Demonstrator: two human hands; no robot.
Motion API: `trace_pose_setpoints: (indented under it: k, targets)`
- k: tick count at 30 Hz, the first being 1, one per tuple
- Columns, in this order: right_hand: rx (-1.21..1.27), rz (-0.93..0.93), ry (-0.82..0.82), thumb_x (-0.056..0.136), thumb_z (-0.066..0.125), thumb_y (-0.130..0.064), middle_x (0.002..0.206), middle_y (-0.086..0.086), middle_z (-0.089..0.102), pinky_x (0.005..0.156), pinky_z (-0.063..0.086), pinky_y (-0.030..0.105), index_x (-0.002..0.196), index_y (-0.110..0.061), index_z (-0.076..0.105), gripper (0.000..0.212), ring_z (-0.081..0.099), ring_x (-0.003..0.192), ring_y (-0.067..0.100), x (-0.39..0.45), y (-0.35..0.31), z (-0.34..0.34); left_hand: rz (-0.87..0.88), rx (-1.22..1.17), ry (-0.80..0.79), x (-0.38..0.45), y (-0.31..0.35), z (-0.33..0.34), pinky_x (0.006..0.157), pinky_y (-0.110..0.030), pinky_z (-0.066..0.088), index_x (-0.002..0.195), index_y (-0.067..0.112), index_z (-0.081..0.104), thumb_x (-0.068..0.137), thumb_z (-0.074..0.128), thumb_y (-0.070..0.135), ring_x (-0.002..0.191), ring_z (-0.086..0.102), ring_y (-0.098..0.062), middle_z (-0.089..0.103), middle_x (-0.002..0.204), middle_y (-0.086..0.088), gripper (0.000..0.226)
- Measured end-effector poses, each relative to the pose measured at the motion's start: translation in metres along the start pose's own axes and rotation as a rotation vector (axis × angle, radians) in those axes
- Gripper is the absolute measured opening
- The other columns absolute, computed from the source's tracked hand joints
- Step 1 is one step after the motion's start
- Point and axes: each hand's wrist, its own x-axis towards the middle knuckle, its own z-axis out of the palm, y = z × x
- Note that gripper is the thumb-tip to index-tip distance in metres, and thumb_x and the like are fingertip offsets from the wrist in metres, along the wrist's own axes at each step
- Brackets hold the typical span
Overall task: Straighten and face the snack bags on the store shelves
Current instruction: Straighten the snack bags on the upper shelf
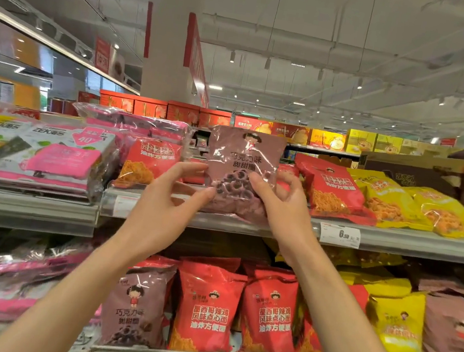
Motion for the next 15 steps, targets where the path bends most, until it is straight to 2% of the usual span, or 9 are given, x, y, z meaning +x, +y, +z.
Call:
trace_pose_setpoints:
  k: [3, 7, 9, 12, 15]
  targets:
    - [0.007, 0.000, 0.002, 0.085, 0.079, -0.045, 0.108, -0.015, 0.077, 0.068, 0.059, 0.020, 0.119, -0.046, 0.048, 0.046, 0.076, 0.088, 0.005, -0.025, 0.009, -0.021, -0.037, -0.056, -0.031, -0.022, -0.003, 0.011, 0.084, -0.013, 0.050, 0.126, 0.049, 0.058, 0.096, 0.065, 0.044, 0.108, 0.064, 0.004, 0.065, 0.122, 0.029, 0.030]
    - [-0.041, -0.004, 0.075, 0.079, 0.078, -0.051, 0.115, -0.013, 0.076, 0.080, 0.059, 0.022, 0.140, -0.033, 0.049, 0.070, 0.073, 0.105, 0.005, -0.061, 0.024, -0.060, -0.057, -0.014, 0.018, -0.055, -0.016, 0.026, 0.089, -0.018, 0.047, 0.131, 0.048, 0.056, 0.091, 0.063, 0.061, 0.113, 0.062, 0.005, 0.064, 0.124, 0.028, 0.043]
    - [-0.058, -0.002, 0.110, 0.080, 0.078, -0.046, 0.116, -0.010, 0.077, 0.084, 0.060, 0.025, 0.141, -0.028, 0.051, 0.070, 0.073, 0.108, 0.008, -0.077, 0.032, -0.082, -0.085, -0.016, 0.031, -0.073, -0.023, 0.036, 0.091, -0.027, 0.051, 0.131, 0.049, 0.056, 0.086, 0.063, 0.064, 0.113, 0.063, 0.002, 0.065, 0.122, 0.025, 0.048]
    - [-0.060, 0.005, 0.183, 0.078, 0.079, -0.042, 0.112, -0.009, 0.078, 0.078, 0.058, 0.018, 0.136, -0.025, 0.055, 0.065, 0.074, 0.105, 0.008, -0.100, 0.045, -0.114, -0.132, -0.047, 0.049, -0.094, -0.029, 0.055, 0.098, -0.036, 0.053, 0.129, 0.048, 0.057, 0.082, 0.062, 0.064, 0.113, 0.064, 0.002, 0.065, 0.123, 0.027, 0.050]
    - [-0.067, 0.020, 0.231, 0.077, 0.078, -0.041, 0.111, -0.008, 0.078, 0.077, 0.057, 0.017, 0.133, -0.022, 0.058, 0.063, 0.074, 0.104, 0.009, -0.118, 0.055, -0.144, -0.178, -0.092, 0.053, -0.110, -0.025, 0.080, 0.103, -0.040, 0.052, 0.128, 0.049, 0.058, 0.081, 0.064, 0.064, 0.115, 0.064, -0.001, 0.064, 0.125, 0.027, 0.050]
